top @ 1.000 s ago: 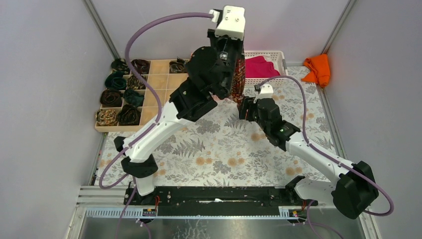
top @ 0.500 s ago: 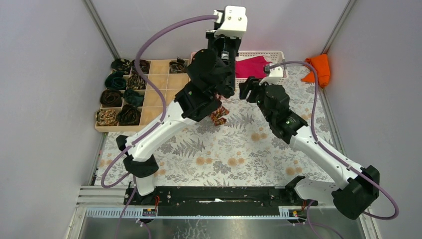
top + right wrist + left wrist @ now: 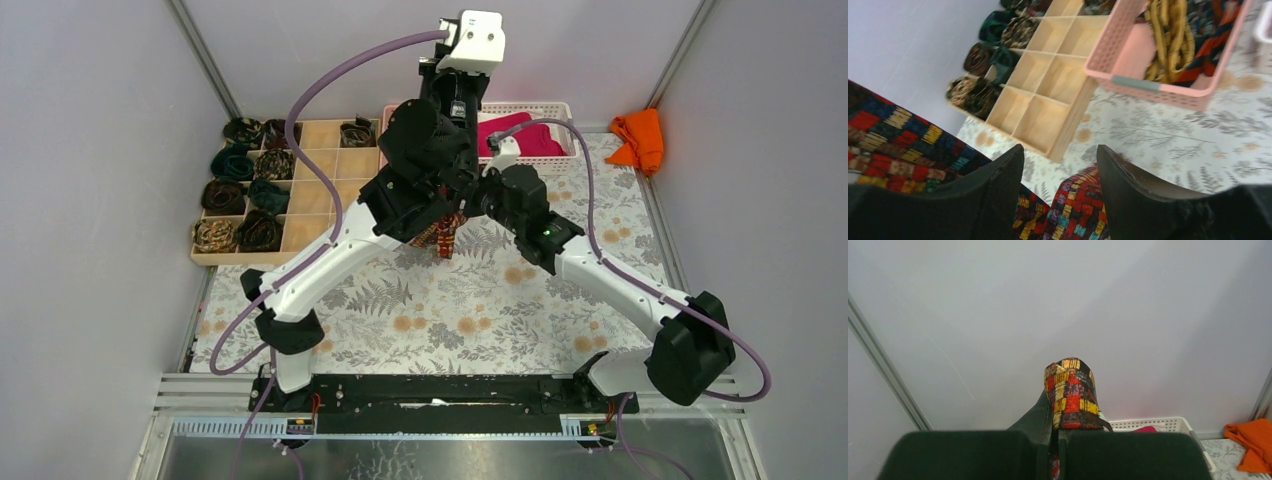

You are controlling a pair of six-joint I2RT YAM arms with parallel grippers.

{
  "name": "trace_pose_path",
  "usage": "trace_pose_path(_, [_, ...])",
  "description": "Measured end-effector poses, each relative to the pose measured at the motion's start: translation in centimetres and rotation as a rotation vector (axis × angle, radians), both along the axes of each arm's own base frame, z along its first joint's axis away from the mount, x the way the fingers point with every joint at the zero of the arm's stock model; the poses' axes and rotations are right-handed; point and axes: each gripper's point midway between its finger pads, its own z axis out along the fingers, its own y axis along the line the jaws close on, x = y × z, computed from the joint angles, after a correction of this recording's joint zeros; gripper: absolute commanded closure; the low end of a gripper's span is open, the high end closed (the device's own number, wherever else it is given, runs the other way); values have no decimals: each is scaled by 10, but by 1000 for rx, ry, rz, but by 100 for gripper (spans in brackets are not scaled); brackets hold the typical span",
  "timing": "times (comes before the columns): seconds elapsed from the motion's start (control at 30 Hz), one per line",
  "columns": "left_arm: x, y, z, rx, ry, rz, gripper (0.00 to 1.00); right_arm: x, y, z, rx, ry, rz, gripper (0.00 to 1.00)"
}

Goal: Roll the ties
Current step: Place the tie at the center of the board.

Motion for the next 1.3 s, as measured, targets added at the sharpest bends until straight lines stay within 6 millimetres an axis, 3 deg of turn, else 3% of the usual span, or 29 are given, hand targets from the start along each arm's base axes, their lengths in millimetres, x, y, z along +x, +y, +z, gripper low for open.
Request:
trace_pose_path(0.17, [1,0,6,-3,-16,12,98,-21,27,-16,22,57,122,41])
trace_pose_path(0.27, [1,2,12,2,-32,27,98,-49,37,-53,-20,130,181,42])
trace_pose_path(0.43, [-4,12,26,-7,-62,47,98,-97,19,-132,-142,305,208,42])
trace_pose_path(0.53, [-8,20,34,-24,-77,53,98,-110,4,-159,-192,368,184,42])
trace_pose_path(0.7, [-17,36,46,-55,-94,53,98,-111,-6,-157,-203,354,144,40])
trace_pose_path(0.93, [-27,52,62,-115,-124,54,97,-105,-12,-116,-218,165,99,34])
trace_pose_path(1.3, [-27,51,62,-140,-127,43,97,-104,6,-121,-373,-11,97,23])
